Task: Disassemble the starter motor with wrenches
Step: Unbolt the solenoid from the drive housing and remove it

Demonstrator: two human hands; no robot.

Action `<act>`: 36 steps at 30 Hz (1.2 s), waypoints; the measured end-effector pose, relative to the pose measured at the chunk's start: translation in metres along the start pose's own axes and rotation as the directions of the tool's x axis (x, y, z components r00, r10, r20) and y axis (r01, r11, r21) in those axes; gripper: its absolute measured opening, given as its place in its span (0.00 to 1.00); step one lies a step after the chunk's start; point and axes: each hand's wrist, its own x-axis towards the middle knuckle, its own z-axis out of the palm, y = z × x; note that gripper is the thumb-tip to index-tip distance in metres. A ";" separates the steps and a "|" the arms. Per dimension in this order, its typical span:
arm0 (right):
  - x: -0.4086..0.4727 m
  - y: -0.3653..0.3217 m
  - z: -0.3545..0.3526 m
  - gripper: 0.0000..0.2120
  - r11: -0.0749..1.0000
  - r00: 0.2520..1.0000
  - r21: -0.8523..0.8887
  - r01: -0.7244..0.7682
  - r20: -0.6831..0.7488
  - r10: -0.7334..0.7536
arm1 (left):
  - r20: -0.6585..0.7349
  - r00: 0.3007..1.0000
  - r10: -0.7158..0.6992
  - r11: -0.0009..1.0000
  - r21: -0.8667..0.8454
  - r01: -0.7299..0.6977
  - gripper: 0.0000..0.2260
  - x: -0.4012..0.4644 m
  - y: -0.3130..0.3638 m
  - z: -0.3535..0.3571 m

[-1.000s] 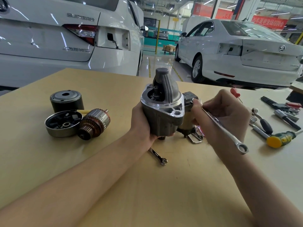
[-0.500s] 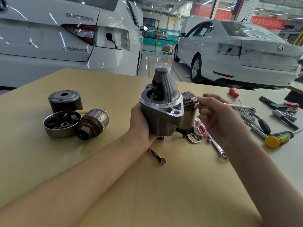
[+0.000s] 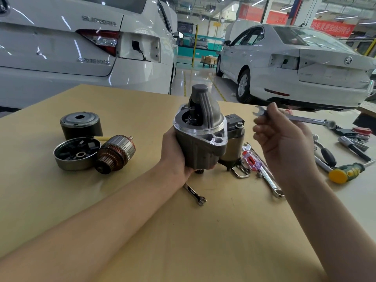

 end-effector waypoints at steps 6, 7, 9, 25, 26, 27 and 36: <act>-0.011 0.001 0.005 0.15 0.938 0.976 -0.273 0.213 0.012 -0.218 | 0.023 1.000 0.018 1.000 -0.005 -0.018 0.18 -0.001 -0.002 -0.001; -0.012 0.002 0.005 0.14 0.932 0.974 -0.287 0.223 0.024 -0.226 | 0.022 1.000 0.018 1.000 -0.007 -0.018 0.18 -0.001 -0.001 0.000; -0.015 0.004 0.007 0.15 0.922 0.971 -0.305 0.239 0.043 -0.237 | 0.018 1.000 0.014 1.000 -0.007 -0.013 0.18 -0.001 -0.001 0.000; -0.019 0.018 0.006 0.15 0.507 0.838 -0.715 0.482 0.206 -0.505 | 0.029 1.000 0.010 1.000 -0.010 -0.010 0.22 -0.001 -0.002 0.000; -0.018 0.019 0.005 0.15 0.492 0.831 -0.716 0.496 0.226 -0.509 | 0.039 0.999 0.013 1.000 -0.017 -0.012 0.24 -0.001 -0.002 0.000; -0.019 0.019 0.005 0.15 0.480 0.827 -0.717 0.505 0.241 -0.508 | 0.046 0.999 0.015 1.000 -0.022 -0.014 0.25 -0.001 -0.001 0.000; -0.010 0.009 0.005 0.14 0.882 0.978 -0.423 0.210 0.082 -0.194 | 0.019 1.000 0.002 1.000 -0.007 -0.002 0.22 -0.001 -0.001 0.001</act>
